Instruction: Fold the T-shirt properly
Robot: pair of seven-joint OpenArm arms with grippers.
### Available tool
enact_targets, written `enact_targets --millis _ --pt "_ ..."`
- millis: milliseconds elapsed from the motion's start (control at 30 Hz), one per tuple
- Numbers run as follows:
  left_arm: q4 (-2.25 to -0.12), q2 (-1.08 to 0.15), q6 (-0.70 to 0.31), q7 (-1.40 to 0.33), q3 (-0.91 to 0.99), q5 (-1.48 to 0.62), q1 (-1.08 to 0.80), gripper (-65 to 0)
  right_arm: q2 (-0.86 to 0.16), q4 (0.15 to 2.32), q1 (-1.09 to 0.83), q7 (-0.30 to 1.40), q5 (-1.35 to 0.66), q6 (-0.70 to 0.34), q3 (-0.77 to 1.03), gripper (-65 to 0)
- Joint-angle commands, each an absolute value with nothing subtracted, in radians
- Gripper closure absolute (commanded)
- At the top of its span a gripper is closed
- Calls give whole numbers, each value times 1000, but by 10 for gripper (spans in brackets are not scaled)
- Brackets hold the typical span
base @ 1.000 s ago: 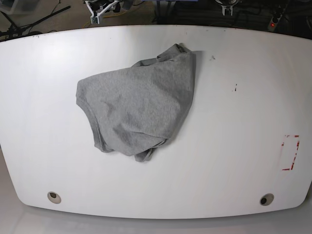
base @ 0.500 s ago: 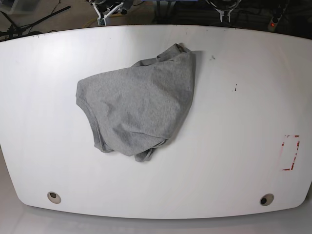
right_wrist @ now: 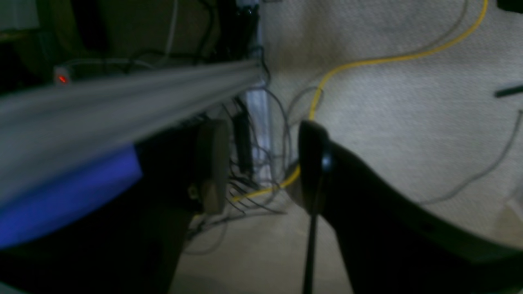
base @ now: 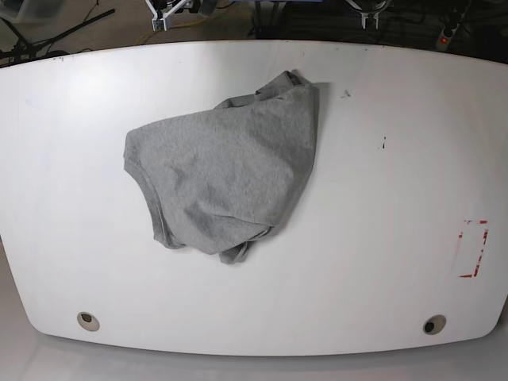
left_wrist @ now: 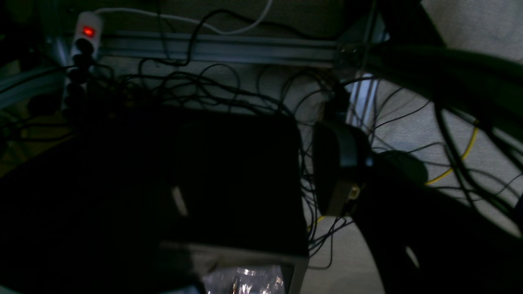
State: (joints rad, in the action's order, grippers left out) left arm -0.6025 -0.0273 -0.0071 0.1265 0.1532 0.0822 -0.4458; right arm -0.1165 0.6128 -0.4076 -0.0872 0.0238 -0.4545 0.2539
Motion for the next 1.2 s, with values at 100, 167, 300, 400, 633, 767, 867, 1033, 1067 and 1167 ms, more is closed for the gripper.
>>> enact_targets --millis 100,167,300,400,633,767,867,1033,1067,1167 --pt "-762 -7 -5 133 154 84 -558 -367 -128 757 -513 -93 18 -463 257 -255" --pt "-846 -7 -5 133 154 82 -619 -367 -128 814 -564 -93 18 -463 257 -255" --pt "-1020 10 -7 133 154 82 -739 -367 -128 944 -664 -65 16 -463 257 -255" --pt "-1148 18 -7 133 154 82 -825 -367 -128 1055 -743 -36 -2 -467 259 -255" --pt "-1419 21 -7 133 154 82 -1018 -367 -143 1320 -938 2 -127 -469 257 -255" --pt "-1569 22 -7 133 154 81 -1121 -367 -148 1471 -1052 28 -171 -469 259 -255" --pt "-1662 42 -7 133 154 81 -1179 -367 -156 1566 -1122 31 -222 -469 259 -255" --pt "-1845 48 -7 133 154 81 -1264 -367 -177 1725 -1234 33 -305 -466 275 -255" --pt "-1870 48 -7 133 153 81 -1270 -367 -177 1748 -1248 33 -314 -466 286 -255" --pt "-1952 74 -7 133 153 81 -1299 -367 -173 1839 -1285 70 -346 -466 331 -255"
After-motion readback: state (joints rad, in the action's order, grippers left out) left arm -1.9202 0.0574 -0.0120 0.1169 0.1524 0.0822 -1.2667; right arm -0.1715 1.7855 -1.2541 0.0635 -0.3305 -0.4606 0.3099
